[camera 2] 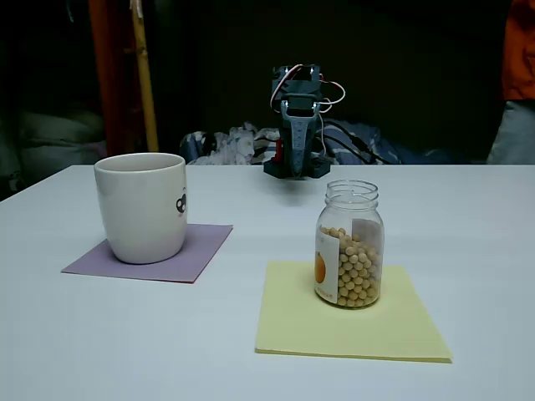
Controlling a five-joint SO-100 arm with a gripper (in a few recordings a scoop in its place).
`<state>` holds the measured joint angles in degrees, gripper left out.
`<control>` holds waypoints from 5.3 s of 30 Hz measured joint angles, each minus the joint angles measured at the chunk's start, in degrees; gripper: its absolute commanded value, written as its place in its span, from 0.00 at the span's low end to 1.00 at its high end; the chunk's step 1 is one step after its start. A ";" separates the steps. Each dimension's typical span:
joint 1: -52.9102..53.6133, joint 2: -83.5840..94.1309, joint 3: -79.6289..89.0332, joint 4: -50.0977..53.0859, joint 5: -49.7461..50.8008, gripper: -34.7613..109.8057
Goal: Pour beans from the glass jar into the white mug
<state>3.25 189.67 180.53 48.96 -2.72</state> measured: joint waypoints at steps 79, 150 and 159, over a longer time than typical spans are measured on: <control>5.45 -27.69 -29.88 0.18 -38.32 0.71; -2.99 -141.77 -72.51 -97.82 -75.94 0.37; -0.88 -123.93 -59.85 -97.82 -66.71 0.34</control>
<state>2.37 65.74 120.67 -48.87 -69.43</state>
